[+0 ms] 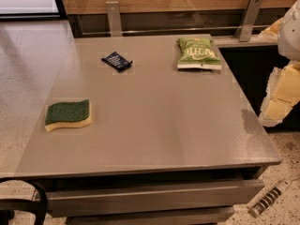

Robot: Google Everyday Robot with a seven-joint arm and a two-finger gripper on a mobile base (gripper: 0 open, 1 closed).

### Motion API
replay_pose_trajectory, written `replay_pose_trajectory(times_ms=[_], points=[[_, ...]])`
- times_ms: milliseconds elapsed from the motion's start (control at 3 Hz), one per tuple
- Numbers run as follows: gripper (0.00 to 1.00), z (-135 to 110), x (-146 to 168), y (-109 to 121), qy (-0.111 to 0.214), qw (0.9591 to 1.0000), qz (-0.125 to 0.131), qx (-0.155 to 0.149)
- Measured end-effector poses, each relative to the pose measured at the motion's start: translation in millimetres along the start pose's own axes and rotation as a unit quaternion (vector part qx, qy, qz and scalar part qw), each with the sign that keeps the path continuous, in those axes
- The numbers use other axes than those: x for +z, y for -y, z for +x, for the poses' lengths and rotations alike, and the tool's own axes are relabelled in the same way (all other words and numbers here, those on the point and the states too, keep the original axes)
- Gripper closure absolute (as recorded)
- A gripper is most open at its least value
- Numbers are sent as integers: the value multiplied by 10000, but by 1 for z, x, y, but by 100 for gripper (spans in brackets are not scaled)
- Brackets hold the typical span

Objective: Pick rxbar blueberry

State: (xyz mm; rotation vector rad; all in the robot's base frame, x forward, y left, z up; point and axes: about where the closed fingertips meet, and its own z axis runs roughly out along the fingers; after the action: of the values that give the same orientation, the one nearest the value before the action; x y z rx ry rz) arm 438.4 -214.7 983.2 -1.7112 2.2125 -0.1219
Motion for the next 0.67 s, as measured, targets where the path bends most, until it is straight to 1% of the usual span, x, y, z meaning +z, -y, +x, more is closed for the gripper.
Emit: replay_pose_trajectory(times_ms=[333, 667], points=[[0, -2, 0, 2, 29, 10000, 25, 14], [0, -24, 5, 24, 363, 9987, 302, 183]])
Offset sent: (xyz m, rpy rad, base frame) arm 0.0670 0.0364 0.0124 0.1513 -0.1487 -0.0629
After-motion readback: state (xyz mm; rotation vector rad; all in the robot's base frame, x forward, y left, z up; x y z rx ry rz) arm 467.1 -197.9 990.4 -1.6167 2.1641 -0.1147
